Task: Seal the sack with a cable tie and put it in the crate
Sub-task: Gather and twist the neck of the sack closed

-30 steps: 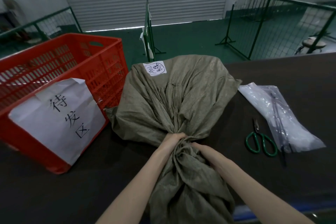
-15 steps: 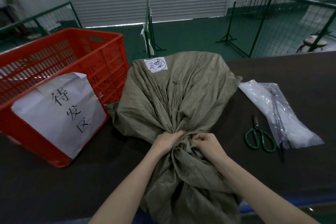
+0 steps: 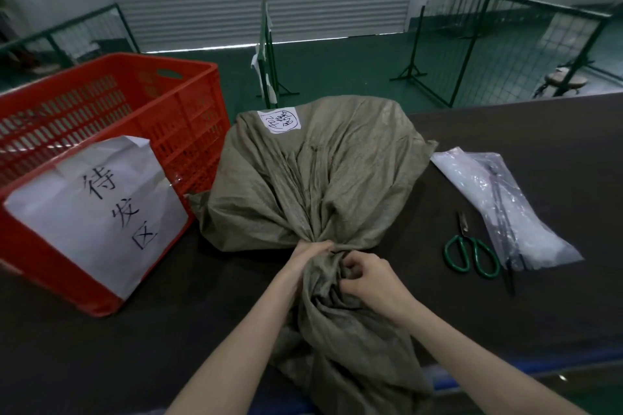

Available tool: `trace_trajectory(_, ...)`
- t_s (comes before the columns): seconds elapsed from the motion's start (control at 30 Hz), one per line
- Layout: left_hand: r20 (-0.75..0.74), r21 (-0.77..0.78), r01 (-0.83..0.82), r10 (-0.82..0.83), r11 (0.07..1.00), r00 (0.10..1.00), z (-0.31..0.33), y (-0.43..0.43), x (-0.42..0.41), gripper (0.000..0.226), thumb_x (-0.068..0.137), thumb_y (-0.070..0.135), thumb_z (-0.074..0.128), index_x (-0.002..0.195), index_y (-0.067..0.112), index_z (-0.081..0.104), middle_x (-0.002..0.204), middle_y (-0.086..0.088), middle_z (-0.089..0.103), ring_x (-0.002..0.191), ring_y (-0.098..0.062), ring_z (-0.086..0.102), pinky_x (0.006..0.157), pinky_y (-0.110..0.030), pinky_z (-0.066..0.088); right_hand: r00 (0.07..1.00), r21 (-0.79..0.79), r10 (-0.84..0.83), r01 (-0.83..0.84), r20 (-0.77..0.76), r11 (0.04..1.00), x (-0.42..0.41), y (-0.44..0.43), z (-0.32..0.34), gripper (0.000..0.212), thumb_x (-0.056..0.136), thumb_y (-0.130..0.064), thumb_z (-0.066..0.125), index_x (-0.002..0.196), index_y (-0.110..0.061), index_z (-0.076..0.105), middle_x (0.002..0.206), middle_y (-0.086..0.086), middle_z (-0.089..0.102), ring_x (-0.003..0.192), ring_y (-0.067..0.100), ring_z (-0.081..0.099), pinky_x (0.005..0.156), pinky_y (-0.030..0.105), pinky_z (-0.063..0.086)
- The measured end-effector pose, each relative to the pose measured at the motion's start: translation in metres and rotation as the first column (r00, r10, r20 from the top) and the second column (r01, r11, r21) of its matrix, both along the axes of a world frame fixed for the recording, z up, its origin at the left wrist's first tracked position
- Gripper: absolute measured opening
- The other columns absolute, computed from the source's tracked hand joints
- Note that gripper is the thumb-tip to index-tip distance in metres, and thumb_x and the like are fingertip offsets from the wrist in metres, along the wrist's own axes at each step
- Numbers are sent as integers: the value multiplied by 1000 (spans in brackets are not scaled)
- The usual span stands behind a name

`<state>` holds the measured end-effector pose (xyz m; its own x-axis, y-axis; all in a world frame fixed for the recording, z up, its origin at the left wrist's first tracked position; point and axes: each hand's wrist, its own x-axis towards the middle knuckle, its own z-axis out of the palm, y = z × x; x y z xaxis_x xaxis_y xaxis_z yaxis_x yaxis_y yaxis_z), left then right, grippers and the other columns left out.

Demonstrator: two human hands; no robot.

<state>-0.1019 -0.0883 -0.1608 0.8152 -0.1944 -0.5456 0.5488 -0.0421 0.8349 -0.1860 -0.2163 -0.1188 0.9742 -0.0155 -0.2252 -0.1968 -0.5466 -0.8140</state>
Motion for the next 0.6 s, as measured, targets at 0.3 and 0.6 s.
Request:
trace_trajectory(0.3, 162, -171, -209, 237, 963, 958, 6, -33, 7, 40, 91, -8, 47, 131, -8, 46, 136, -31, 48, 123, -39, 51, 83, -25, 50, 986, 7, -165, 164, 9, 986, 16, -16, 2, 16, 82, -17, 63, 96, -15, 70, 83, 3, 70, 72, 10, 62, 55, 11, 42)
trace_trajectory(0.6, 136, -120, -98, 115, 988, 984, 10, -26, 15, 45, 73, -10, 72, 116, -6, 61, 108, -11, 66, 84, -18, 66, 63, -15, 56, 913, 52, -407, 406, 14, 912, 31, -39, -9, 14, 84, -14, 57, 75, -7, 65, 71, 7, 64, 58, 15, 53, 51, 28, 39)
